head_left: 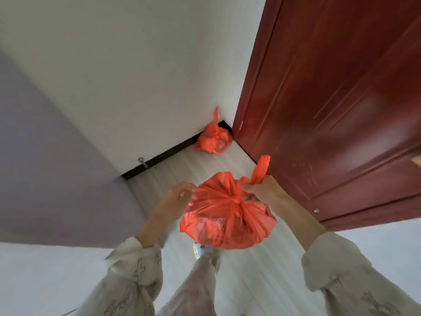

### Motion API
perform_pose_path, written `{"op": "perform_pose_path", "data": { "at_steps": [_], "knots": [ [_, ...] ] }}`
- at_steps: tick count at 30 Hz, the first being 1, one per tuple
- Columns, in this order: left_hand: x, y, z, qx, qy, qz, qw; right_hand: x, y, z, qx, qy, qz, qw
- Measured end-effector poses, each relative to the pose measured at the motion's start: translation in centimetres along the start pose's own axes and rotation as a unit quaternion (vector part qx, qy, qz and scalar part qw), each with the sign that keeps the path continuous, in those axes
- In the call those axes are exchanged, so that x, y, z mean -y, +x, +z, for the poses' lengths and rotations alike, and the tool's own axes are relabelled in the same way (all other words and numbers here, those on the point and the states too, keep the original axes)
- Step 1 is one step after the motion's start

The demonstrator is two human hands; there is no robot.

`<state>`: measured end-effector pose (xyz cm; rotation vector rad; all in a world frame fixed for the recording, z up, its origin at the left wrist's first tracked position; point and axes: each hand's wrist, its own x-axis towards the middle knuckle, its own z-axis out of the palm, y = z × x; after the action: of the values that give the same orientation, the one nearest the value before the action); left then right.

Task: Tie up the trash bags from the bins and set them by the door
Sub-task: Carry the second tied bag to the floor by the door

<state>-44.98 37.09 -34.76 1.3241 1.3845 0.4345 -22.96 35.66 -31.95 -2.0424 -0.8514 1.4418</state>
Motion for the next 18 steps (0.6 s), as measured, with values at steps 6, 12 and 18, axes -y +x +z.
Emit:
{"op": "perform_pose_path", "data": {
  "at_steps": [6, 12, 18],
  "knots": [
    [-3.3, 12.3, -3.2, -0.074, -0.019, -0.079, 0.994, 6.8, 12.4, 1.5, 0.029, -0.035, 0.025, 0.999],
    [-4.0, 21.4, -4.5, -0.162, -0.068, -0.152, 0.973, 13.7, 25.1, 3.0, 0.091, -0.109, 0.005, 0.990],
    [-1.3, 30.3, -3.0, -0.221, -0.099, -0.215, 0.946, 15.3, 37.4, 6.0, 0.179, -0.272, -0.040, 0.945]
  ]
}}
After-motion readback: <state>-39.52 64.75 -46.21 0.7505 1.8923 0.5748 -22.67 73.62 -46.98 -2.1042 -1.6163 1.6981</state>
